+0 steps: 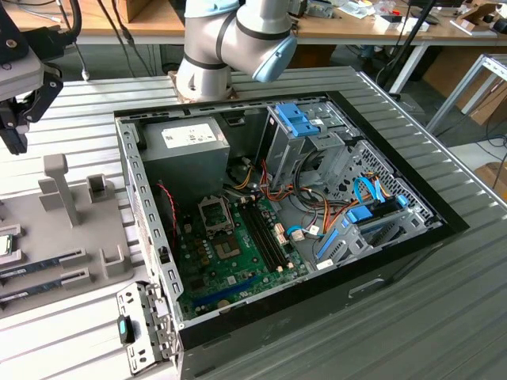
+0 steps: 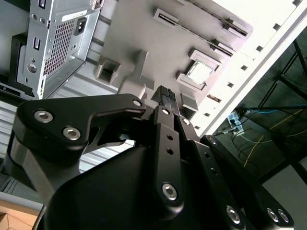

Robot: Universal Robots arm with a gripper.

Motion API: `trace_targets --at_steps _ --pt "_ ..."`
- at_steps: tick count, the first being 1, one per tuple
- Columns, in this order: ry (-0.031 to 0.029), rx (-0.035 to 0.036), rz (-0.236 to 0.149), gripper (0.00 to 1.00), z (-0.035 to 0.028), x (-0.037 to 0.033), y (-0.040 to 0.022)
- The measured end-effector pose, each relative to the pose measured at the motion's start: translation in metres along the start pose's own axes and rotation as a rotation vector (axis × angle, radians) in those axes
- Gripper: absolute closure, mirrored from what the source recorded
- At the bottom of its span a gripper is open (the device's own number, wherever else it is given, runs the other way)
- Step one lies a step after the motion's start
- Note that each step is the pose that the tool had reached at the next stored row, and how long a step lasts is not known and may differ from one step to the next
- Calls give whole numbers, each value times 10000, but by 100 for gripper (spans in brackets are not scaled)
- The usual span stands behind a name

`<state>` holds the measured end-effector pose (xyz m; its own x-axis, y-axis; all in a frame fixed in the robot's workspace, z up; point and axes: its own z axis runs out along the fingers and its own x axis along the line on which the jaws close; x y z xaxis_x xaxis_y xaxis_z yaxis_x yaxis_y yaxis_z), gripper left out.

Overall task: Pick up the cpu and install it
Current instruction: 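Reach for the cpu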

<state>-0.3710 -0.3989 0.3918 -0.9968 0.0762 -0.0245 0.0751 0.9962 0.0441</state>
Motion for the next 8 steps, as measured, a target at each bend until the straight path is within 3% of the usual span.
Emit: trace_targets --at_steps 8 --pt "0 0 0 89 3 11 -1"
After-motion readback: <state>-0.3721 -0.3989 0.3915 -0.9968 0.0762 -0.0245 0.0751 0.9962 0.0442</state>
